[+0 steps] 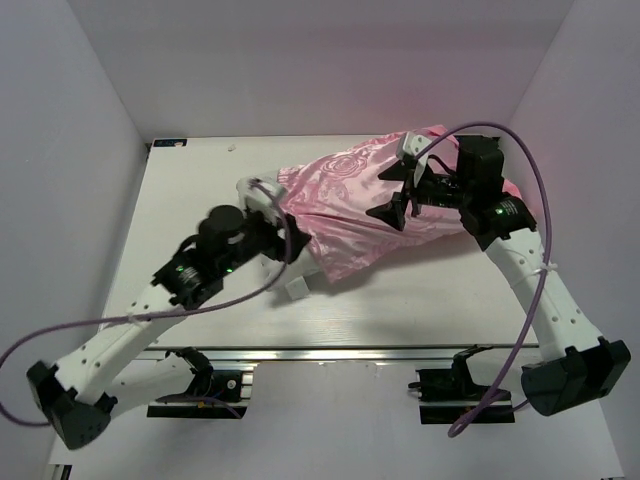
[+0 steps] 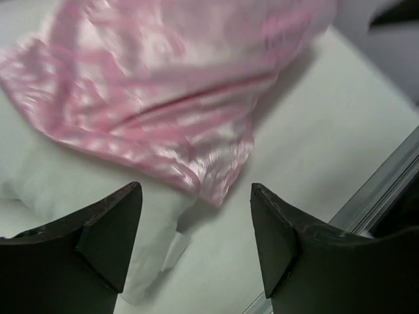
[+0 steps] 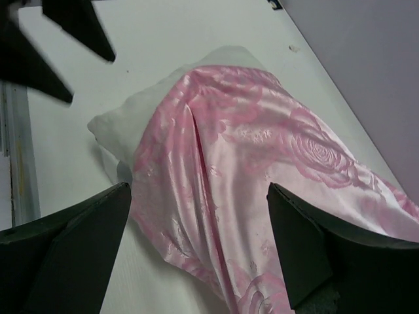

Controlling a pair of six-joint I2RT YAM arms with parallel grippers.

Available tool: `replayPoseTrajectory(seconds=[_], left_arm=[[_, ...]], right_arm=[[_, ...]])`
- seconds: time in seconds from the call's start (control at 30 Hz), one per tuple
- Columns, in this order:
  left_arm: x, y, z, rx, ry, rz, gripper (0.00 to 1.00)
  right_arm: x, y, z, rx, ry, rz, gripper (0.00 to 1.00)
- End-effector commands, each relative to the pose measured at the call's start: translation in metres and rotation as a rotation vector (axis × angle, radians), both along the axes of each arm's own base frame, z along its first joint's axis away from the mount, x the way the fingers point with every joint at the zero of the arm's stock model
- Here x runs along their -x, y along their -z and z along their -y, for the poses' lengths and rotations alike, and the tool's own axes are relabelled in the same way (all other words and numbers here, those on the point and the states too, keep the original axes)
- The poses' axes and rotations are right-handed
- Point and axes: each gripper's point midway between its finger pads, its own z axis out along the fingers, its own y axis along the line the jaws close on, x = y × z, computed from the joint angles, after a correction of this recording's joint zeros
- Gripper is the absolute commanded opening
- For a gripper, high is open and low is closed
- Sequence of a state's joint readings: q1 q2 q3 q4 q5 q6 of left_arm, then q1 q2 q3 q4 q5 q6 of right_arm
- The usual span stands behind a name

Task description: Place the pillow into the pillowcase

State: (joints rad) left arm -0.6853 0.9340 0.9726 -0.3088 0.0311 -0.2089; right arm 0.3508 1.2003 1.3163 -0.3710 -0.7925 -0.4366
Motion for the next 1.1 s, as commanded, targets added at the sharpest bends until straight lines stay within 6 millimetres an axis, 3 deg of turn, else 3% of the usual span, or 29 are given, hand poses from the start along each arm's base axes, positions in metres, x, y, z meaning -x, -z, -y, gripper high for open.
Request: replayPoseTrajectory(seconds=[0.0, 0.03, 0.17, 0.23, 0.33, 0.47, 0.53, 0.57, 0.6, 0.63, 0.67, 0.7, 0.77, 0.8, 0.83, 0.87, 0.9, 0.93, 0.97, 1.0, 1.07], left_arm=[[0.002, 0.050, 0.004, -0.332, 0.000, 0.019, 0.77], [0.004, 0.066, 0.015, -0.426, 0.039, 0.042, 0.78], [-0.022, 0.093, 0.020, -0.656, -0.044, 0.148, 0.80], [-0.033, 0.104, 0.021, -0.766, -0.039, 0.196, 0.81], [-0.058, 0.136, 0.017, -0.988, -0.089, 0.218, 0.82], [-0.072, 0.159, 0.013, -1.127, -0.102, 0.220, 0.80], [-0.080, 0.172, 0.010, -1.151, -0.124, 0.201, 0.65], [-0.084, 0.174, 0.010, -1.148, -0.133, 0.193, 0.52], [-0.089, 0.178, 0.012, -1.137, -0.150, 0.177, 0.36], [-0.095, 0.178, 0.007, -1.130, -0.173, 0.152, 0.09], [-0.100, 0.178, 0.007, -1.112, -0.189, 0.129, 0.00], [-0.108, 0.179, 0.005, -1.040, -0.245, 0.068, 0.00], [-0.118, 0.157, 0.027, -0.852, -0.188, -0.019, 0.00], [-0.131, 0.147, 0.022, -0.697, -0.238, -0.100, 0.00], [-0.132, 0.119, 0.046, -0.510, -0.122, -0.133, 0.00], [-0.136, 0.104, 0.050, -0.382, -0.103, -0.174, 0.00], [-0.150, 0.087, 0.036, -0.210, -0.156, -0.248, 0.00], [-0.155, 0.055, 0.039, -0.069, -0.119, -0.238, 0.00], [-0.147, 0.038, 0.050, 0.048, -0.005, -0.276, 0.00], [-0.157, 0.023, 0.033, 0.194, -0.038, -0.348, 0.00], [-0.153, -0.007, 0.033, 0.377, 0.066, -0.368, 0.00]], right_arm=[[-0.023, -0.003, 0.011, -0.037, 0.067, 0.023, 0.89], [-0.025, -0.002, 0.014, -0.046, 0.080, 0.005, 0.89], [-0.029, -0.002, 0.031, -0.048, 0.116, -0.021, 0.89], [-0.030, -0.002, 0.035, -0.046, 0.120, -0.025, 0.89], [-0.028, 0.000, 0.040, -0.041, 0.122, -0.028, 0.89], [-0.025, 0.008, 0.043, -0.036, 0.124, -0.051, 0.89], [-0.024, 0.013, 0.044, -0.035, 0.128, -0.065, 0.89], [-0.023, 0.014, 0.044, -0.036, 0.125, -0.068, 0.90], [-0.022, 0.016, 0.044, -0.036, 0.124, -0.072, 0.89], [-0.021, 0.016, 0.045, -0.035, 0.128, -0.073, 0.89], [-0.020, 0.020, 0.046, -0.033, 0.130, -0.080, 0.89], [-0.020, 0.020, 0.046, -0.031, 0.132, -0.076, 0.89], [-0.020, 0.021, 0.049, -0.026, 0.140, -0.074, 0.89], [-0.021, 0.021, 0.049, -0.027, 0.147, -0.077, 0.89], [-0.022, 0.020, 0.051, -0.027, 0.161, -0.075, 0.89], [-0.022, 0.019, 0.051, -0.027, 0.164, -0.076, 0.89], [-0.024, 0.016, 0.052, -0.029, 0.171, -0.073, 0.89], [-0.024, 0.013, 0.054, -0.034, 0.181, -0.069, 0.89], [-0.025, 0.011, 0.054, -0.036, 0.184, -0.058, 0.89], [-0.026, 0.009, 0.055, -0.038, 0.187, -0.052, 0.90], [-0.026, 0.006, 0.056, -0.039, 0.194, -0.035, 0.89]])
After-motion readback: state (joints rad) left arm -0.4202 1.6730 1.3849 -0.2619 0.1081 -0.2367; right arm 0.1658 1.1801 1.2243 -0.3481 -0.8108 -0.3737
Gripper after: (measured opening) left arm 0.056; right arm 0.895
